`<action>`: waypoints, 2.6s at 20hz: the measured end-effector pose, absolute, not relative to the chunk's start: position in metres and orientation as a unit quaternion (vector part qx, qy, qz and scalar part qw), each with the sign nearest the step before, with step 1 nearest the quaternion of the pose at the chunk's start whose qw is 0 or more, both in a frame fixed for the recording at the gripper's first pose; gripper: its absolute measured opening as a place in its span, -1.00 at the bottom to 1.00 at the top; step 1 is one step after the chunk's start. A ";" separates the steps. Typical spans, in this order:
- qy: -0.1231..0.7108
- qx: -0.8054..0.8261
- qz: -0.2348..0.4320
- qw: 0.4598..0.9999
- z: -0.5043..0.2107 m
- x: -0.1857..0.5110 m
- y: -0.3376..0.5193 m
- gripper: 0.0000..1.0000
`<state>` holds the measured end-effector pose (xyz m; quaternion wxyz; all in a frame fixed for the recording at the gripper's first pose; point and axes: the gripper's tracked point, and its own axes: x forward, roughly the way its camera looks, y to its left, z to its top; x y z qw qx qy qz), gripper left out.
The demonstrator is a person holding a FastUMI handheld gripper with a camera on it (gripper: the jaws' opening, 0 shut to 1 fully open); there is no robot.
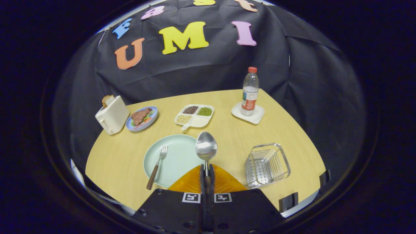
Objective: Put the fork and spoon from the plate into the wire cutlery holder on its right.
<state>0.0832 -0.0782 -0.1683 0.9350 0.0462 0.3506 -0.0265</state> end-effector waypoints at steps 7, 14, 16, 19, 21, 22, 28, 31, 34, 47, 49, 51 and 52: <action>0.341 0.063 -0.062 0.936 -0.161 0.063 -0.153 -0.99; 0.363 0.074 -0.071 0.926 -0.177 0.055 -0.182 -0.99; 0.364 0.079 -0.071 0.925 -0.178 0.054 -0.185 -0.99; 0.365 0.081 -0.071 0.925 -0.179 0.053 -0.186 -0.99; 0.364 0.085 -0.079 0.924 -0.178 0.053 -0.189 -0.98; 0.362 0.088 -0.082 0.924 -0.176 0.053 -0.191 -0.92; 0.337 0.101 -0.076 0.933 -0.163 0.058 -0.189 -0.97; 0.331 0.100 -0.085 0.935 -0.163 0.058 -0.191 -0.76; 0.312 0.095 -0.088 0.941 -0.154 0.058 -0.190 -0.53; 0.226 0.043 -0.082 0.970 -0.107 0.060 -0.120 0.84; 0.217 0.040 -0.071 0.973 -0.109 0.065 -0.101 0.92; 0.207 0.039 -0.072 0.975 -0.111 0.072 -0.087 0.93; 0.205 0.037 -0.072 0.975 -0.112 0.074 -0.080 0.93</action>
